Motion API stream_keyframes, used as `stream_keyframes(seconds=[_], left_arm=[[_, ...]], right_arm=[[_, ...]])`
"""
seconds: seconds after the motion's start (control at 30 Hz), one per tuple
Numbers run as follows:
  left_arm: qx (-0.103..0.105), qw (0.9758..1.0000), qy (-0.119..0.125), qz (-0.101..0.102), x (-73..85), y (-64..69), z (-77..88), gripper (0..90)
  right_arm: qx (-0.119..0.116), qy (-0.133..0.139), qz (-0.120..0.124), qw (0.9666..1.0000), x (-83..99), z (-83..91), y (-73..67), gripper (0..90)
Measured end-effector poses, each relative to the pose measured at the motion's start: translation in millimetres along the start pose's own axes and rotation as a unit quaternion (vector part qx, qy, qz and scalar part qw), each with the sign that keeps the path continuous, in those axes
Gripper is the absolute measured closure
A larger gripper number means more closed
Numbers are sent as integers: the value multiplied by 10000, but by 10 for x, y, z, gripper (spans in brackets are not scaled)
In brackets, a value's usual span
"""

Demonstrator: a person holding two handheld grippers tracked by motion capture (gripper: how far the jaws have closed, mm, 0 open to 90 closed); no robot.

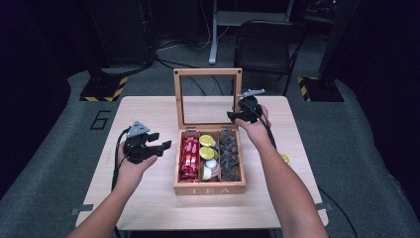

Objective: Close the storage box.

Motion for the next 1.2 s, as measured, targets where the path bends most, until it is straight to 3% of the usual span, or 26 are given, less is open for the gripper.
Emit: stream_keyframes(seconds=[0.7, 0.93, 1.17, 1.2], left_arm=[[-19, 10000, -22, 69, 42, -52, 20, 391], [-41, 9999, -13, 97, 53, -68, 26, 391], [-46, 9999, -18, 105, 68, -59, 14, 391], [-39, 9999, -32, 91, 69, -60, 13, 391]], right_arm=[[-55, -19, -8, 10000, -11, -90, 50, 360], [23, -15, 13, 10000, -13, -90, 61, 403], [42, 41, -225, 9997, -10, -70, 61, 468], [41, 38, -140, 9999, -8, -67, 80, 484]])
Point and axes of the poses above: each handheld gripper's, and its own axes: z roughly backward along the jaws, x roughly out of its underside, y roughly to its right, the point moved 3 cm from there along -z, roughly forward along the jaws, and after that the axes turned 14 degrees about -x, right-handed, at the moved point
